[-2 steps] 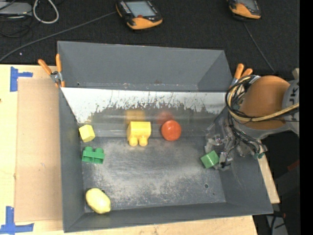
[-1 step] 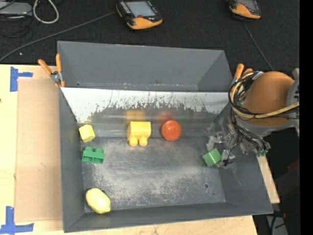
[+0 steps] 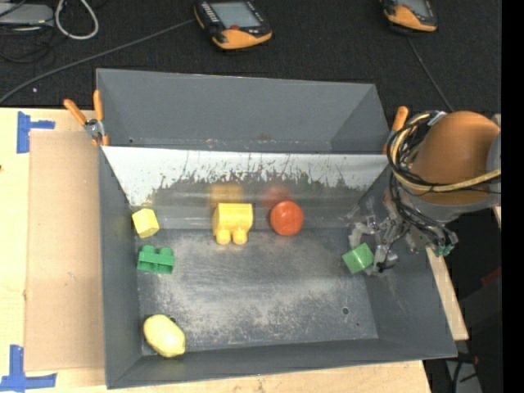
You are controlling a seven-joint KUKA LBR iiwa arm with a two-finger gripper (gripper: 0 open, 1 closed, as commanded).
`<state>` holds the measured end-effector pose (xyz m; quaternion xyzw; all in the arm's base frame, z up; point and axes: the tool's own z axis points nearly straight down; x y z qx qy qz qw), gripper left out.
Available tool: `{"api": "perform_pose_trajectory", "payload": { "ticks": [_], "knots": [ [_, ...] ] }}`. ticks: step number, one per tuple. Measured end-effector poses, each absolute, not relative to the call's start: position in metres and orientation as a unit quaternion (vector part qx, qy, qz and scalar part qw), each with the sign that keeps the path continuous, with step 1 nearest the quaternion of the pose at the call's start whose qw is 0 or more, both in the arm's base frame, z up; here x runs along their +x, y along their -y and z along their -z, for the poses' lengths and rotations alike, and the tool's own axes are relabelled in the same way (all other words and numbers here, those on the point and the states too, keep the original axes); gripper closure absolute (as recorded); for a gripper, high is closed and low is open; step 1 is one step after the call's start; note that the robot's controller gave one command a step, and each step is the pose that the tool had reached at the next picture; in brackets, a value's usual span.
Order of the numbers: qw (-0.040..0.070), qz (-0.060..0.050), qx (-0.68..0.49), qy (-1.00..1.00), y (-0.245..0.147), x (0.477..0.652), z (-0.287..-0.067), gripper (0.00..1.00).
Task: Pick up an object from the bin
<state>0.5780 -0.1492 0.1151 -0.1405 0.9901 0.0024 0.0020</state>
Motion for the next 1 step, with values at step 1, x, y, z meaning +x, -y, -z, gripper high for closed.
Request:
{"api": "perform_pose_trajectory", "payload": {
  "ticks": [1],
  "knots": [
    [0.002, -0.003, -0.141, -0.990, 0.1484, 0.5783, -0.1281, 1.00]
  ]
}}
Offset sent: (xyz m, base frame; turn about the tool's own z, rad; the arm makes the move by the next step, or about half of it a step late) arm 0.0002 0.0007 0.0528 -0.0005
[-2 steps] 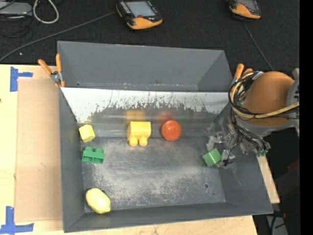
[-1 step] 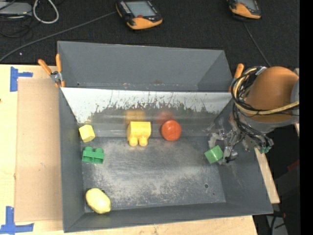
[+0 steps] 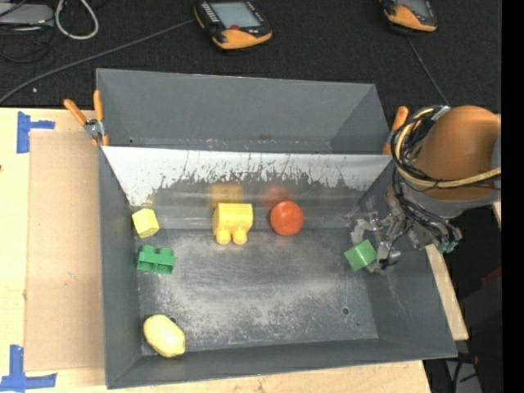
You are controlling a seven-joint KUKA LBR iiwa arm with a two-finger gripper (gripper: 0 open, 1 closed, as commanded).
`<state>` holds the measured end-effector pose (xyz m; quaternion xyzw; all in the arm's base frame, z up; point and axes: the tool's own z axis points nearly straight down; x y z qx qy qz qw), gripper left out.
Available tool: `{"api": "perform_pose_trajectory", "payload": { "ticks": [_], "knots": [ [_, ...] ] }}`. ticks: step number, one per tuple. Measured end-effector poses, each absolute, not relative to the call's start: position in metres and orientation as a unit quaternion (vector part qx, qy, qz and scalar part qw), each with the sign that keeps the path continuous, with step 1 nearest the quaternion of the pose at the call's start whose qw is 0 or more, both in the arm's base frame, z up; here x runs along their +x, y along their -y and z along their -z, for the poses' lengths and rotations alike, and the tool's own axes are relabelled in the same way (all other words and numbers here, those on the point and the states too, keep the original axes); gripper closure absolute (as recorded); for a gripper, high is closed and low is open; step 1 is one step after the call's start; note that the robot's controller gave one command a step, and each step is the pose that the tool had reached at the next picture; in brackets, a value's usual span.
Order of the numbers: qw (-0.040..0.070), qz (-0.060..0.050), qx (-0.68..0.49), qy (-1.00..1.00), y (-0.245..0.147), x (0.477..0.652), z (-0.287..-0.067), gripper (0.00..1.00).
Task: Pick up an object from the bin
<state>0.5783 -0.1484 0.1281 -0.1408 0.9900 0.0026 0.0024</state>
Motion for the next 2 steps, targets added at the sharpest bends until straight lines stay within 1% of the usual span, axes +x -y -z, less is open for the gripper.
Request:
{"api": "perform_pose_trajectory", "payload": {
  "ticks": [1, 2],
  "knots": [
    [0.002, -0.003, -0.141, -0.990, 0.147, 0.578, -0.155, 1.00],
    [0.002, -0.003, -0.141, -0.990, 0.146, 0.579, -0.176, 1.00]
  ]
}}
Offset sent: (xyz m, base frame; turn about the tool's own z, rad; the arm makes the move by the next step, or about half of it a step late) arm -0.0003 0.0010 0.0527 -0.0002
